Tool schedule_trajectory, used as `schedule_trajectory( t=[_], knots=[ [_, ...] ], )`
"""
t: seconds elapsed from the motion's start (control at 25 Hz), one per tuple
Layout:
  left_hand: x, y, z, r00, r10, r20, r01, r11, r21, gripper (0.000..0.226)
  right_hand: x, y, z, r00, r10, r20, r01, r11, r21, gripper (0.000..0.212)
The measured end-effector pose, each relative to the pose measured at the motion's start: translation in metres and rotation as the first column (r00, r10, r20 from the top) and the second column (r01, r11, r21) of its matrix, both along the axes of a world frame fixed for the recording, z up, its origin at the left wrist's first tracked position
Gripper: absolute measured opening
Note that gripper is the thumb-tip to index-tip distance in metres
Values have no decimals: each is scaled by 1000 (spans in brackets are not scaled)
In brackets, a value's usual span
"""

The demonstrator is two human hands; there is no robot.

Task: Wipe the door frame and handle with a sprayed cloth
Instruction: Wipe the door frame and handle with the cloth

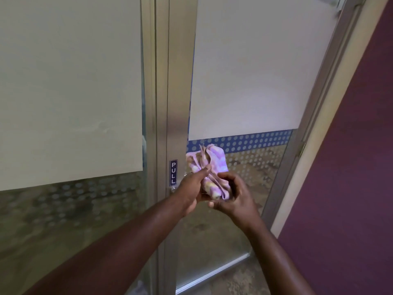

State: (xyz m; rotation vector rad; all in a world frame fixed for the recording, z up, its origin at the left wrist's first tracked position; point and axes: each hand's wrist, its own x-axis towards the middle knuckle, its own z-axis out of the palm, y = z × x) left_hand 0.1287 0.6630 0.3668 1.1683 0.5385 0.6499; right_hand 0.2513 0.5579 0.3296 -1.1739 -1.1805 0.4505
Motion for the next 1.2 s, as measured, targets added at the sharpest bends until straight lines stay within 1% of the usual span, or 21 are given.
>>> schedule_trajectory(
  t=[0.04,0.08,0.12,0.2,0.24,0.32,0.4,0.44,0.48,0.52,0.56,0.6,0.64,0.68,0.8,0.88,0.92,1.0,1.08,1.12,1.2],
  knots=[
    [1,-2,0,1000,-7,-16,8,999,44,44,2,-3,3,1000,23,-18,-23,999,-44,76],
    [1,-4,0,999,-24,-38,27,995,94,45,2,-5,7,1000,-13,-8,13,997,-78,82],
    [2,-8,0,998,-36,-57,43,990,133,45,1,-6,12,994,-96,49,101,989,-105,85],
    [5,-17,3,997,-55,-57,63,988,144,46,-3,-9,23,945,-239,223,269,956,-118,89],
    [6,-22,6,997,-67,-46,73,989,129,48,-4,-11,26,917,-277,287,318,942,-106,87],
    [6,-29,10,995,-96,-6,96,991,94,53,-3,-18,30,875,-293,386,345,936,-72,73],
    [5,-37,12,990,-124,65,119,990,75,46,-1,-32,31,873,-234,429,285,957,-57,57],
    [6,-42,13,990,-100,96,94,994,61,39,-3,-40,31,918,-181,353,213,976,-54,48],
    [8,-46,13,991,-58,118,55,998,27,33,-3,-49,32,960,-158,230,170,985,-30,38],
    [9,-50,15,993,-19,120,22,999,-26,31,-3,-57,33,977,-187,107,186,982,16,27],
    [9,-54,16,994,-1,111,9,997,-72,28,-1,-65,34,965,-261,1,261,963,62,16],
    [9,-58,16,995,-3,101,13,995,-101,27,2,-73,34,931,-360,-68,364,928,75,12],
    [9,-65,17,995,-22,93,33,993,-111,26,6,-82,35,898,-426,-108,433,900,52,15],
    [7,-72,18,994,-52,92,63,992,-114,28,9,-91,35,889,-436,-143,442,897,12,20],
    [1,-95,17,975,-189,113,199,976,-85,30,7,-120,38,901,-283,-330,292,956,-23,47],
    [-3,-111,19,978,-194,78,196,980,-20,33,2,-142,39,908,-267,-323,296,954,43,56],
    [-5,-116,20,988,-149,42,147,988,36,42,-1,-152,38,915,-279,-290,312,947,75,58],
    [-11,-128,21,999,-16,-37,22,985,169,80,-7,-172,37,925,-297,-239,328,939,105,58],
    [-20,-146,24,998,54,-41,-38,950,309,108,-15,-193,34,927,-304,-220,334,936,112,55],
    [-23,-155,24,999,41,-14,-33,932,362,110,-19,-202,32,925,-315,-212,345,931,119,53],
    [-29,-173,23,998,-30,47,7,910,414,99,-26,-221,29,909,-355,-216,386,914,123,47]
  ],
)
